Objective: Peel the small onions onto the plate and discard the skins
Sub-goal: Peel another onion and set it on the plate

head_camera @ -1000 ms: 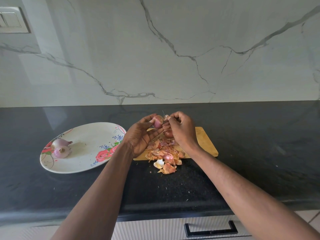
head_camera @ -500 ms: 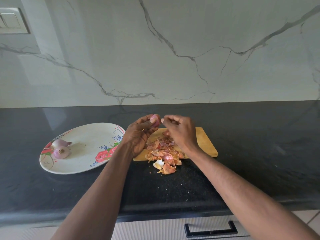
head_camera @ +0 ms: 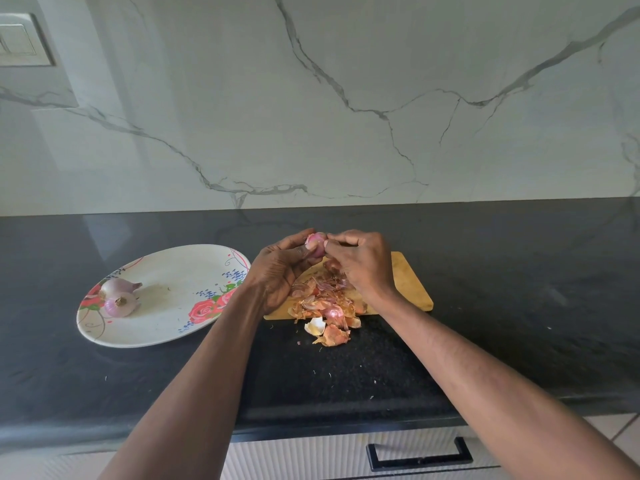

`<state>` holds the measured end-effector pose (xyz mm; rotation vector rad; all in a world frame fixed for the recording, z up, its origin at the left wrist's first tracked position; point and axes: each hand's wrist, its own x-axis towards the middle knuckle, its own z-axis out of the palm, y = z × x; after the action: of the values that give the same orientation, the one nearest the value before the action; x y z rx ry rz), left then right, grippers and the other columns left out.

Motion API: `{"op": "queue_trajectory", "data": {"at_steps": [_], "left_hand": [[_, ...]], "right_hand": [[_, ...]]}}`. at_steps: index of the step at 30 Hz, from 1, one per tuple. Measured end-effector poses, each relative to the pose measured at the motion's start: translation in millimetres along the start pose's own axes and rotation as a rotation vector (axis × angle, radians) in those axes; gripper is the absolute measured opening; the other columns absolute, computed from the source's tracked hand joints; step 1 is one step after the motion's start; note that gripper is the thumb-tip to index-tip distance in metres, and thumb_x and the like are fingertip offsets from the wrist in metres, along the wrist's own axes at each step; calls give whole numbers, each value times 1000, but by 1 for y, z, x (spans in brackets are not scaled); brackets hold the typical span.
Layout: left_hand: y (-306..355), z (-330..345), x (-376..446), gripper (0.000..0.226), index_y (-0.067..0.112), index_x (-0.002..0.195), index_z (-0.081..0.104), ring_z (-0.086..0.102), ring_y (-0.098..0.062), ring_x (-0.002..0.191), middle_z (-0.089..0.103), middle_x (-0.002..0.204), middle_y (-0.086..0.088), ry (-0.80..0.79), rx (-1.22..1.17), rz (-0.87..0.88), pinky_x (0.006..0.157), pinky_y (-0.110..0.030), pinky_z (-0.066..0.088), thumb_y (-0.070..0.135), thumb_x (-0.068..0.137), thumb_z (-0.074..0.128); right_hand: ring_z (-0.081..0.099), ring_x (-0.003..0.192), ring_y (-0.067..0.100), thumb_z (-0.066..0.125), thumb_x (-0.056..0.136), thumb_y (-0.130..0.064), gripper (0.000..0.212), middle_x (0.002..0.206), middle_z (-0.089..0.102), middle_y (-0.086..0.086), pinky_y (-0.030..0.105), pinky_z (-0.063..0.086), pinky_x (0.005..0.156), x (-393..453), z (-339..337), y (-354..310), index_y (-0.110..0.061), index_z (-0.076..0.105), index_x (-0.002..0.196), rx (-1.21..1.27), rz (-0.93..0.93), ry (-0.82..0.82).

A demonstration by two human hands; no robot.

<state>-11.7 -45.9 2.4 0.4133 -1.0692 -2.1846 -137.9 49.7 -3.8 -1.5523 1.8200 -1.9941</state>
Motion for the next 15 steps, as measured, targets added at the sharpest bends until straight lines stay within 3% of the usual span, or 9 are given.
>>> {"op": "queue_trajectory", "data": {"at_steps": [3,7,10,15], "left_hand": [[0,0,-1,36,-6,121,63,75,-23,87,73,111,-20,-9,11,-4,75,-27,62,-16,87,55],[-1,2,-4,44,-5,120,65,75,-22,88,73,112,-19,-23,48,8,76,-27,62,-8,76,64],[-1,2,-3,44,-3,117,67,75,-25,89,73,112,-20,-21,37,6,75,-28,62,-9,74,64],[-3,1,-2,41,-1,114,70,75,-27,90,73,112,-21,-18,105,21,73,-30,62,-11,75,64]], "right_hand": [[71,66,13,79,84,-15,7,75,76,-4,26,55,56,-1,-1,-1,-9,80,81,-4,10,20],[71,68,13,78,86,-19,10,77,76,-5,34,60,62,-1,-4,-1,-10,81,83,-52,29,4],[71,69,23,78,86,-23,9,76,76,-6,43,59,65,0,-5,-3,-15,80,84,-72,75,-16],[72,67,17,81,83,-21,9,73,76,-5,43,59,67,0,-6,-5,-12,81,82,-36,131,-4]]}}
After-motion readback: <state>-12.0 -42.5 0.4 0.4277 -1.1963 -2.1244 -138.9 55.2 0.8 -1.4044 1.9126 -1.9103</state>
